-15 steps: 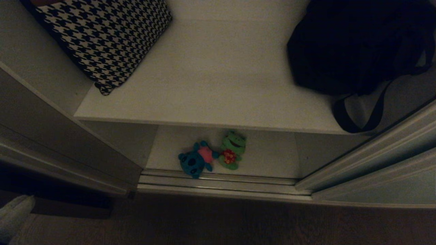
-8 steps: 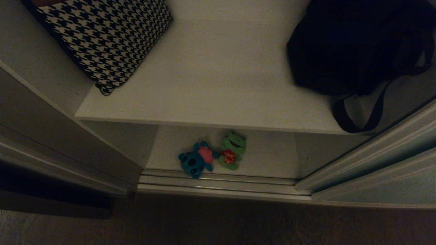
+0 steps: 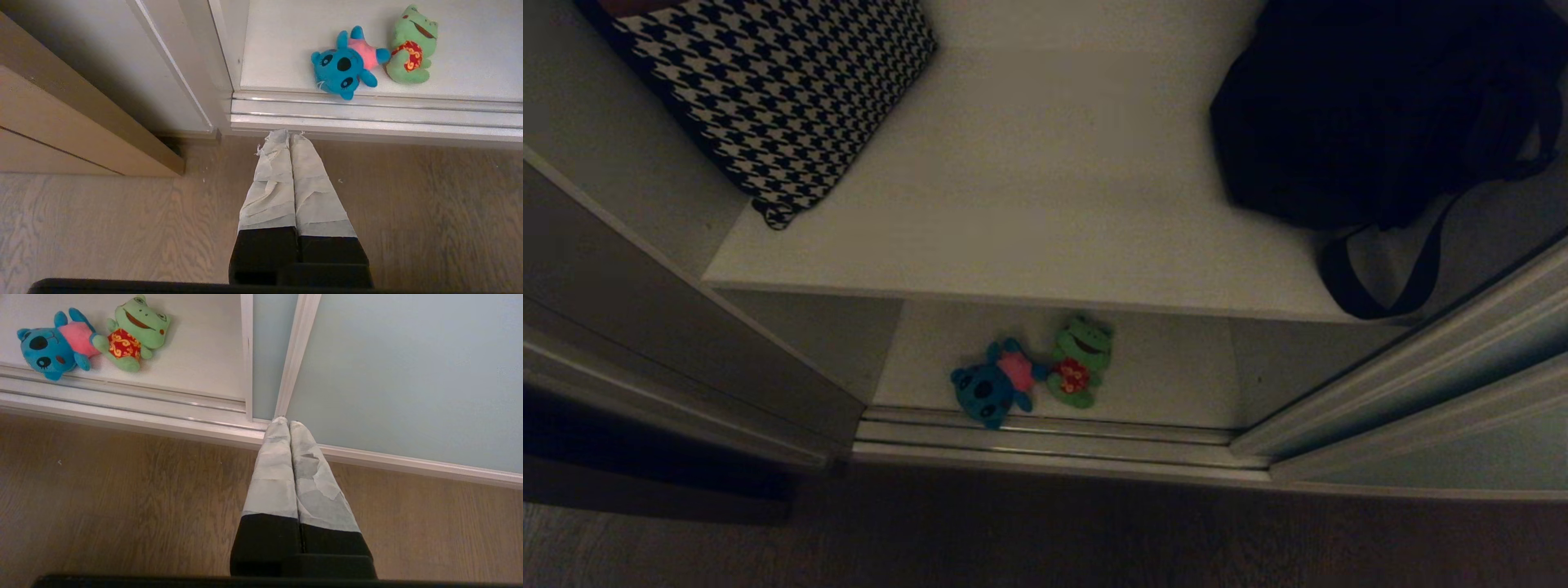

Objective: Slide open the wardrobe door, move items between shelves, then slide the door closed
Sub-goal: Close the door

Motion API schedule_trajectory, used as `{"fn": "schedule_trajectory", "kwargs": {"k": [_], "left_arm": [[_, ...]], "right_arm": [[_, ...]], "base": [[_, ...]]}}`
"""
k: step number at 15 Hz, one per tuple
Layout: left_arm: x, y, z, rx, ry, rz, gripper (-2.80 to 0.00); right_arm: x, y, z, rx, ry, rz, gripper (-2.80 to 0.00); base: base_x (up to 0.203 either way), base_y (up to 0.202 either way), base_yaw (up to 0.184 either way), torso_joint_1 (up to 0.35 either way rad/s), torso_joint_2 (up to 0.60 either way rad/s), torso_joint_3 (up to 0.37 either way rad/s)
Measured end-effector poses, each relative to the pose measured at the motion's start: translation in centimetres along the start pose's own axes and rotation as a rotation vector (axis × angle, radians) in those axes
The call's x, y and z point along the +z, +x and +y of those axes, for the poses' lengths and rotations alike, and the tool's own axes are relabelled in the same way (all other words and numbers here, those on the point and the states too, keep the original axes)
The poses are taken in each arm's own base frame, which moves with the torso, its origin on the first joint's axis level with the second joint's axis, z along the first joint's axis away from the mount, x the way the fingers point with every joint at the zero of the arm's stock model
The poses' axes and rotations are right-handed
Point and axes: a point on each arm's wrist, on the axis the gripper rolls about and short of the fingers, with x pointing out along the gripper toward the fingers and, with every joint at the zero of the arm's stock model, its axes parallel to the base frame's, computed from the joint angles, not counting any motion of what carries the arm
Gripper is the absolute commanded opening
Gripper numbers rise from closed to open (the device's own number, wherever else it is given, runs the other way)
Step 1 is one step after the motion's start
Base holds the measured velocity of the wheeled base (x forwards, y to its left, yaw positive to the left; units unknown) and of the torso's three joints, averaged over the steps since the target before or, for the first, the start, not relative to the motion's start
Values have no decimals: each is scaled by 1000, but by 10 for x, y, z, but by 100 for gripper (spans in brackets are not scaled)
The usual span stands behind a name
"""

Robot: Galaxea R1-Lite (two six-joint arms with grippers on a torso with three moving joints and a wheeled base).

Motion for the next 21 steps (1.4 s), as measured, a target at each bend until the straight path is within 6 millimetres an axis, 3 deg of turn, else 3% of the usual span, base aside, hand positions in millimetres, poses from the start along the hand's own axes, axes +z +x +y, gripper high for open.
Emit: {"fn": "schedule_trajectory", "kwargs": {"k": [3,9,21], "left_arm": [[0,0,0,2,9,-2,-280],[0,1,0,-1,22,-25,-280],[0,1,0,1,11,-24,-280]], "right_arm": [[0,0,0,0,0,0,-280],[0,0,0,0,0,0,-280],[0,0,0,0,-28,2,-280]], "base": [[-29,0,0,2,1,2],[-171,0,-2,1,4,3],[0,0,0,0,0,0]]}}
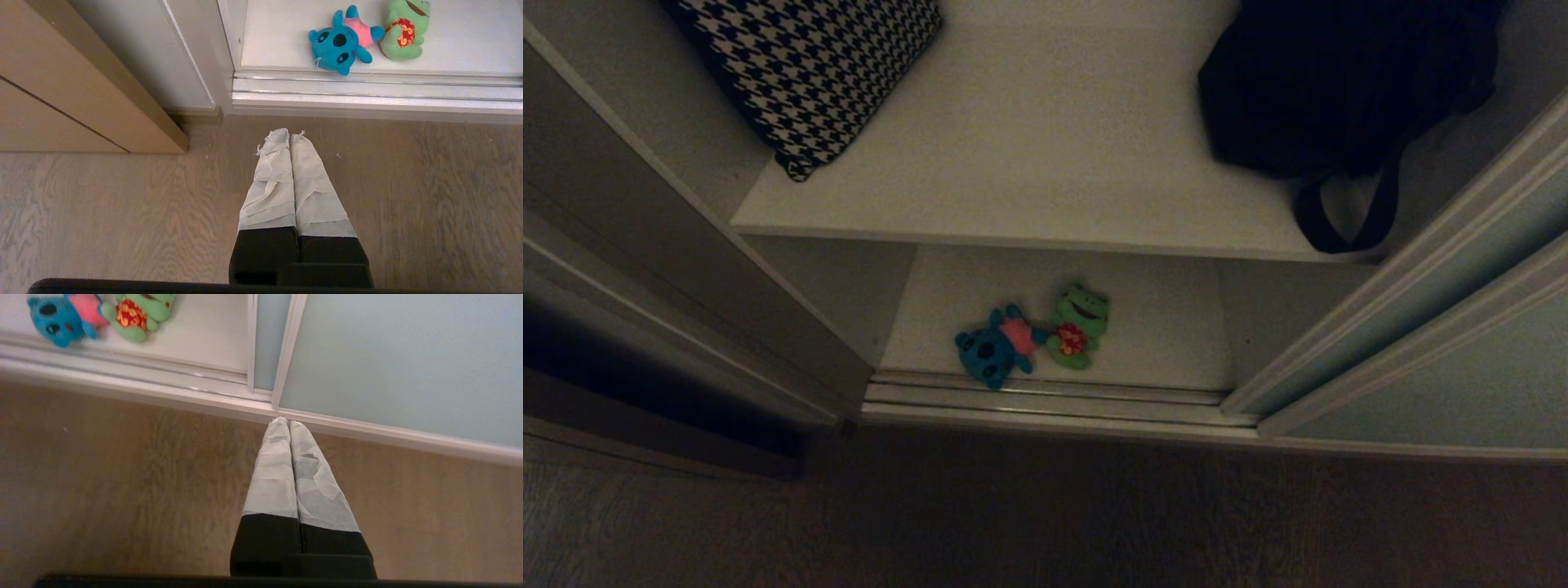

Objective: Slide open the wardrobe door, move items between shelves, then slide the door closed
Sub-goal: Close the door

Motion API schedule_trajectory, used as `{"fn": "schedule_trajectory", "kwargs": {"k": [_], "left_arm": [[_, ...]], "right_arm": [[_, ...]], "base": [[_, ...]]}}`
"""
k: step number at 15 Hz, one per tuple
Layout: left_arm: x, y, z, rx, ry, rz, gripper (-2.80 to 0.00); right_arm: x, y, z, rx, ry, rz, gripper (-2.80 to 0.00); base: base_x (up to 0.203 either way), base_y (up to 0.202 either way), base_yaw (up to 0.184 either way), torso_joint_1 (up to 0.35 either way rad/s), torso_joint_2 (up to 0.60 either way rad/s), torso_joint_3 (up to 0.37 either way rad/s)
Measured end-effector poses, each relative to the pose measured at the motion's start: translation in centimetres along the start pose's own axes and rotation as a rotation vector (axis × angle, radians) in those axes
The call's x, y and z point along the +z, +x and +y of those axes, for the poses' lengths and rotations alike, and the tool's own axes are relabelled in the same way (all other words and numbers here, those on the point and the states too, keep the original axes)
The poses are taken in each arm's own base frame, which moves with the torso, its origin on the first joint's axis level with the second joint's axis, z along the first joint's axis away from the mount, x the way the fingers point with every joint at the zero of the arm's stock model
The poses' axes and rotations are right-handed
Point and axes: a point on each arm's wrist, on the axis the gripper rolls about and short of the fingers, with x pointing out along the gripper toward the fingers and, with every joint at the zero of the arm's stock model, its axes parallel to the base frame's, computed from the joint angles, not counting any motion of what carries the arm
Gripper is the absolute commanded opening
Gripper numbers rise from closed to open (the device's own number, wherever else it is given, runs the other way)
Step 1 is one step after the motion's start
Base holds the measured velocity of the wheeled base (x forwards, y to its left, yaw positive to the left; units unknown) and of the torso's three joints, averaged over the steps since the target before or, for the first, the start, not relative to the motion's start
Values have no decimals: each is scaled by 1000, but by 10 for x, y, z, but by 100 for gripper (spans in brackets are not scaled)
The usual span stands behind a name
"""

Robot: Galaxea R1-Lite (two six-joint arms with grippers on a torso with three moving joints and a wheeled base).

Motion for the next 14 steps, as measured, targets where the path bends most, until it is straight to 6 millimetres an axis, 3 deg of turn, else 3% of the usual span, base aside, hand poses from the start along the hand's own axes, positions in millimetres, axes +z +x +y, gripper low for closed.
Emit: {"fn": "schedule_trajectory", "kwargs": {"k": [5,7,11,14], "left_arm": [[0,0,0,1,0,0,-280],[0,0,0,0,-1,0,-280],[0,0,0,1,-1,0,-280],[0,0,0,1,-3,0,-280]], "right_arm": [[1,-1,0,-11,10,19,-280],[15,-6,-1,-25,16,8,-280],[114,-55,-7,-23,101,-147,-280],[176,-90,-16,34,160,-113,-280]], "base": [[0,0,0,0,0,0],[0,0,0,0,0,0],[0,0,0,0,0,0],[0,0,0,0,0,0]]}}
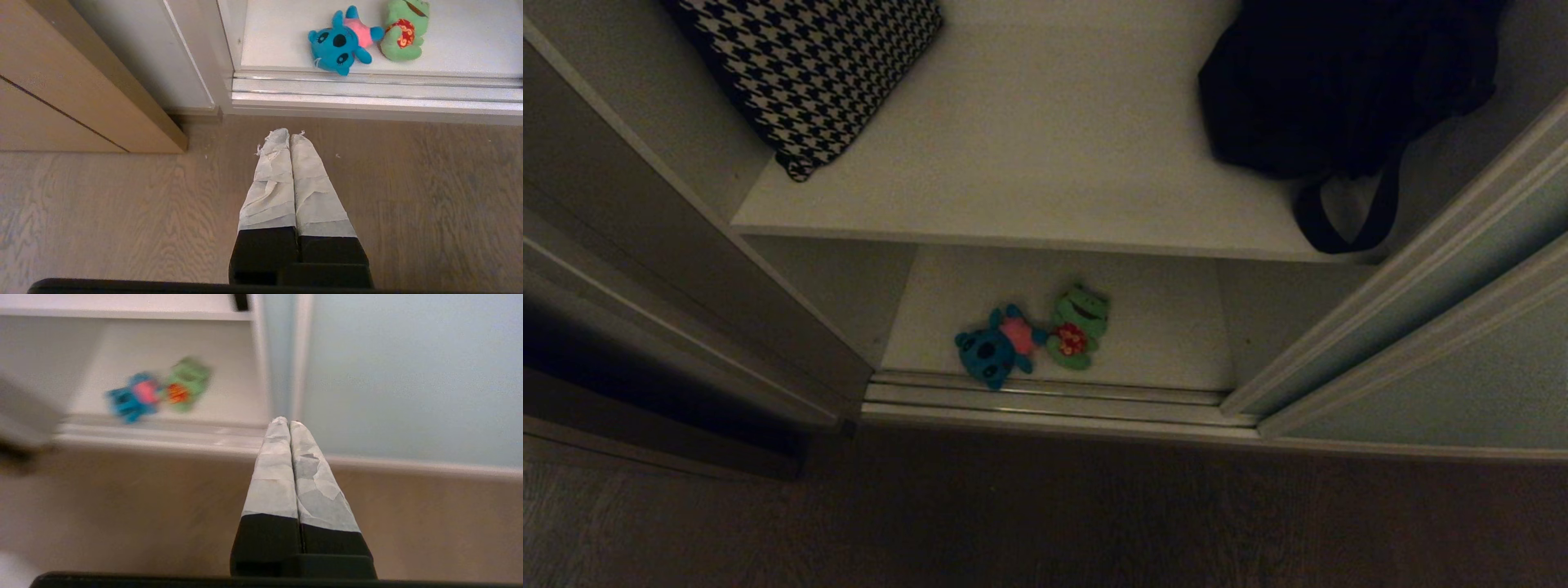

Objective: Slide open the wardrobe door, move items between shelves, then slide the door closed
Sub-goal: Close the door

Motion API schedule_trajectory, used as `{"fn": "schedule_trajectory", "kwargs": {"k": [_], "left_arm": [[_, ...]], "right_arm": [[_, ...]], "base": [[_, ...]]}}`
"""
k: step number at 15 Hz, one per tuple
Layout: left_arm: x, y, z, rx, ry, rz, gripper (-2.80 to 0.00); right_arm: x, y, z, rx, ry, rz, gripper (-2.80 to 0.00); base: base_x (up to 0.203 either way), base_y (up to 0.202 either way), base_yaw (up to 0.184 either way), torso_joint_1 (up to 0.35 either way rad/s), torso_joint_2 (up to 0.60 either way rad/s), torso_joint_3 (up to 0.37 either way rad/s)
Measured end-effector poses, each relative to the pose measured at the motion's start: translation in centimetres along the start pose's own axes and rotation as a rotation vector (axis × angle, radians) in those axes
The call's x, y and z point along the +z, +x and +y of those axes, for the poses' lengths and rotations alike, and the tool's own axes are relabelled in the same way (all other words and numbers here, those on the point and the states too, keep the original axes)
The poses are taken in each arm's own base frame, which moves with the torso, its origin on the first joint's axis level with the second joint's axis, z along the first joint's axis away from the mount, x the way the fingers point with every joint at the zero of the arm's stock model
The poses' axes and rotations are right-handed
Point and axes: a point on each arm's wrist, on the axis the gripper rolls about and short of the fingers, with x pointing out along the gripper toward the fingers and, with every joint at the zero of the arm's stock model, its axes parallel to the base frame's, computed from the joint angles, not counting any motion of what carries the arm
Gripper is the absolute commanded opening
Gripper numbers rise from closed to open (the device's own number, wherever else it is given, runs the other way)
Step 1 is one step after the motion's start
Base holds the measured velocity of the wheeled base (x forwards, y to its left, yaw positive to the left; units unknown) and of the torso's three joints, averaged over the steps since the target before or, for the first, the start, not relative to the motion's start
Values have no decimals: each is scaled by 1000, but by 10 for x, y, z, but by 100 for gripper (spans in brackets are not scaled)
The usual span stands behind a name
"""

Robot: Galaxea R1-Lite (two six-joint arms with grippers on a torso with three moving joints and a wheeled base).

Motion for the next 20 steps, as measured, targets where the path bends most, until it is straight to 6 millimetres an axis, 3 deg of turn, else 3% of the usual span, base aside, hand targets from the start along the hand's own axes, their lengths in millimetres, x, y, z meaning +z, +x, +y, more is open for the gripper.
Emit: {"fn": "schedule_trajectory", "kwargs": {"k": [3,7,14,20], "left_arm": [[0,0,0,0,0,0,-280],[0,0,0,0,-1,0,-280],[0,0,0,0,0,0,-280],[0,0,0,0,0,1,-280]], "right_arm": [[41,3,-6,96,95,114,-280],[78,29,-8,147,226,132,-280],[106,80,6,14,236,75,-280],[120,106,11,-160,311,-1,-280]], "base": [[0,0,0,0,0,0],[0,0,0,0,0,0],[0,0,0,0,0,0],[0,0,0,0,0,0]]}}
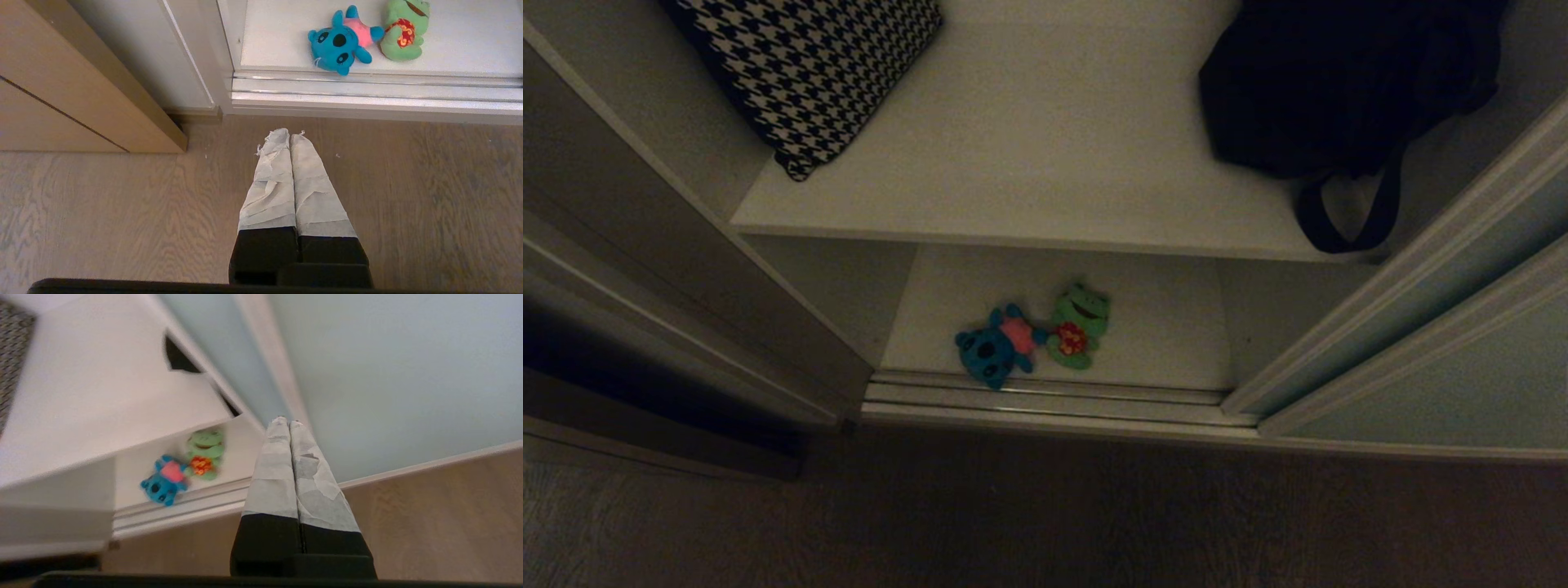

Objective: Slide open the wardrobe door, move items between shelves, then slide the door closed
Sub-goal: Close the door

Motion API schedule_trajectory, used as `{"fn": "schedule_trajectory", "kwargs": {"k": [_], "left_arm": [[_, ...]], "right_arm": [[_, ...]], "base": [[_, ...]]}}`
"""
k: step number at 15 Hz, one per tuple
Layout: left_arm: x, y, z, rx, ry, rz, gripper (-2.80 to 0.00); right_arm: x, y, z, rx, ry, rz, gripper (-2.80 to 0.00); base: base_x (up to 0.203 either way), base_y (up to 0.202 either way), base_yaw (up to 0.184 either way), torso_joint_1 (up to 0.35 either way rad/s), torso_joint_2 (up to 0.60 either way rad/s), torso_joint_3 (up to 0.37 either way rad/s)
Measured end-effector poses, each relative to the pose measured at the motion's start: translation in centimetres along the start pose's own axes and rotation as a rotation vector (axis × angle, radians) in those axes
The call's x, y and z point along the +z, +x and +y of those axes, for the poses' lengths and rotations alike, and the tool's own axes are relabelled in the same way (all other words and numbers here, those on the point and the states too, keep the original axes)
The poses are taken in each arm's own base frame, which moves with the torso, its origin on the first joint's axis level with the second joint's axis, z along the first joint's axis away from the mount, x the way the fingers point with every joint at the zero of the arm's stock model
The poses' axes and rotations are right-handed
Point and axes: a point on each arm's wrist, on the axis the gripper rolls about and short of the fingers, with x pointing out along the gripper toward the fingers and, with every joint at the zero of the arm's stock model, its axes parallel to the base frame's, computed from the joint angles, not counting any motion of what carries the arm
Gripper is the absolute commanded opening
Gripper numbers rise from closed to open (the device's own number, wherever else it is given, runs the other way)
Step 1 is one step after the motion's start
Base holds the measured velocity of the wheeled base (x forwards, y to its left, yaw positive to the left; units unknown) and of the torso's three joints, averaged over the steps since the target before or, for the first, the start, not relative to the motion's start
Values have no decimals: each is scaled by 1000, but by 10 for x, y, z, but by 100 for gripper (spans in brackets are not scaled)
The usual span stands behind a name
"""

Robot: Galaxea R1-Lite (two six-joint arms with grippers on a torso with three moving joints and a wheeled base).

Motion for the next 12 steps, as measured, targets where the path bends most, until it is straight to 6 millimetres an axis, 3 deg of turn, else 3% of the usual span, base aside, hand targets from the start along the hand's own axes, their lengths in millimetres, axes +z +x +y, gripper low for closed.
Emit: {"fn": "schedule_trajectory", "kwargs": {"k": [7,12], "left_arm": [[0,0,0,0,0,1,-280],[0,0,0,-1,0,1,-280]], "right_arm": [[-6,6,1,-13,-93,87,-280],[-8,23,4,22,-110,100,-280]], "base": [[0,0,0,0,0,0],[0,0,0,0,0,0]]}}
